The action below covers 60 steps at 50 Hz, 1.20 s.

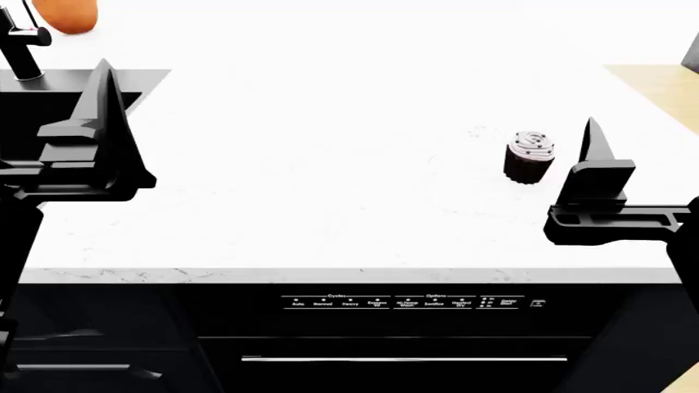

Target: Pick up the bowl with donut and place it on the tray. Pick up the cupcake and place it on the tray.

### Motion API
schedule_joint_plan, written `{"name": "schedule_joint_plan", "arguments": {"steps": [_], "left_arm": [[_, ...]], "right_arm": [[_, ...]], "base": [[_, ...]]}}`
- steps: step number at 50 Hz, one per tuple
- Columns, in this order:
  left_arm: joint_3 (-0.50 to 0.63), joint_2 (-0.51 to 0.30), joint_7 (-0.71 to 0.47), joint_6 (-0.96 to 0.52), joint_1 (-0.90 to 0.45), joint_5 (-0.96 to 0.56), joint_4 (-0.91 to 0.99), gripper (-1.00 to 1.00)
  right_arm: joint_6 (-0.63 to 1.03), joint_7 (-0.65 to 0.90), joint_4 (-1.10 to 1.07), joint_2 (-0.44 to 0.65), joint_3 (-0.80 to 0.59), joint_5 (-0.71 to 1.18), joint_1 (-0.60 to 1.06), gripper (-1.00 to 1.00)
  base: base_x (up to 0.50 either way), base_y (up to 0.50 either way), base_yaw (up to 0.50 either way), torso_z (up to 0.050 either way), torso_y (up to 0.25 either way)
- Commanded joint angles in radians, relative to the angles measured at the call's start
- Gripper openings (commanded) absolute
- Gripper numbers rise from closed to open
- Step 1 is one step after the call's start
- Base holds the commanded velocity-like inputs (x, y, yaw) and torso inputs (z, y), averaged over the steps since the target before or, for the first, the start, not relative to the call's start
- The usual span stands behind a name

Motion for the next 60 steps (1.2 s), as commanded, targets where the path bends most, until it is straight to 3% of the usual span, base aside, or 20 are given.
{"name": "schedule_joint_plan", "arguments": {"steps": [1, 34, 41, 60], "left_arm": [[0.001, -0.005, -0.003, 0.003, -0.002, -0.002, 0.000, 1.00], [0.003, -0.001, 0.023, 0.026, 0.034, 0.029, -0.006, 1.00], [0.008, 0.001, 0.030, 0.030, 0.035, 0.038, -0.013, 1.00], [0.039, 0.027, 0.067, 0.050, 0.055, 0.097, -0.042, 1.00]], "right_arm": [[0.009, 0.006, 0.006, -0.005, -0.020, 0.006, 0.017, 1.00], [0.001, 0.009, -0.013, 0.014, -0.023, 0.000, -0.028, 1.00], [-0.026, -0.055, 0.011, 0.051, 0.010, 0.029, -0.129, 1.00], [-0.053, -0.075, 0.122, -0.003, -0.016, -0.065, -0.258, 1.00]], "base": [[0.25, 0.00, 0.00, 0.000, 0.000], [0.23, 0.00, 0.00, 0.000, 0.001], [0.00, 0.00, 0.00, 0.000, 0.000], [0.00, 0.00, 0.00, 0.000, 0.000]]}}
